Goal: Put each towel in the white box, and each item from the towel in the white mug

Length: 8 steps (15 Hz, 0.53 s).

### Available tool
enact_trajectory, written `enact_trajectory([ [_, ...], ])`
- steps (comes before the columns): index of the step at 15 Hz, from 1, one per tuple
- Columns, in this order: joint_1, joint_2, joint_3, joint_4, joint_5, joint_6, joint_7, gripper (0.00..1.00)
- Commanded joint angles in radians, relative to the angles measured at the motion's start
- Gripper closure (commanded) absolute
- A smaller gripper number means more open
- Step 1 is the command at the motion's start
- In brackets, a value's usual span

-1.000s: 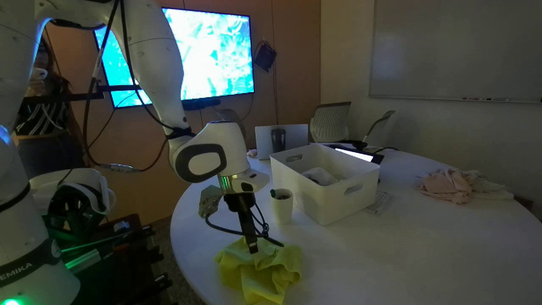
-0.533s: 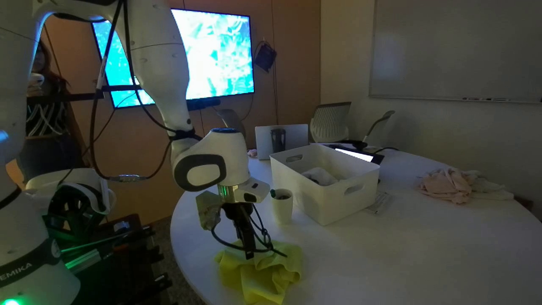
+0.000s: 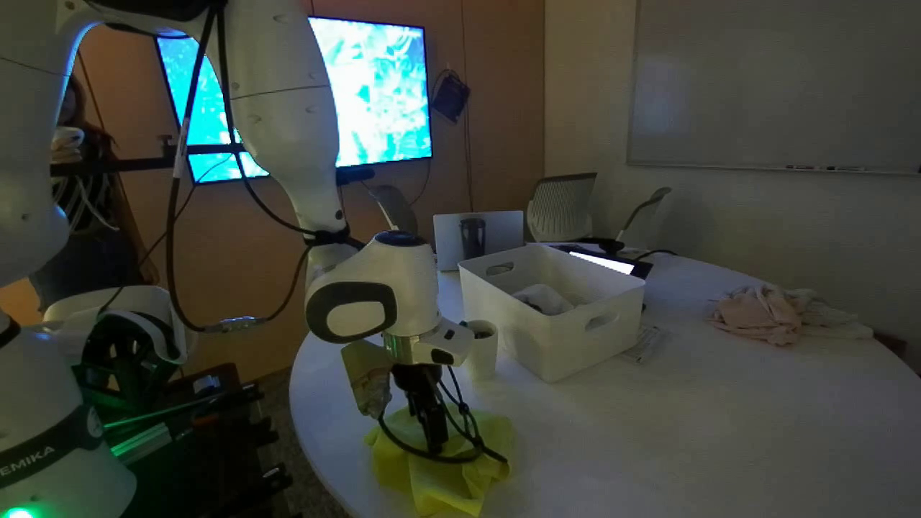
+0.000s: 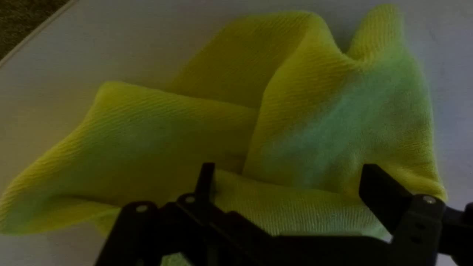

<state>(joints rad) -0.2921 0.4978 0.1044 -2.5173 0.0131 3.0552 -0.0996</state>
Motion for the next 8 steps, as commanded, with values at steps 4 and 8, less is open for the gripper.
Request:
enact_trajectory([
  [4, -0.073, 0.050, 0.055, 0.090, 0.015, 0.002, -0.060, 0.00],
  [8, -0.121, 0.068, 0.085, 0.130, 0.017, -0.023, -0.093, 0.20],
])
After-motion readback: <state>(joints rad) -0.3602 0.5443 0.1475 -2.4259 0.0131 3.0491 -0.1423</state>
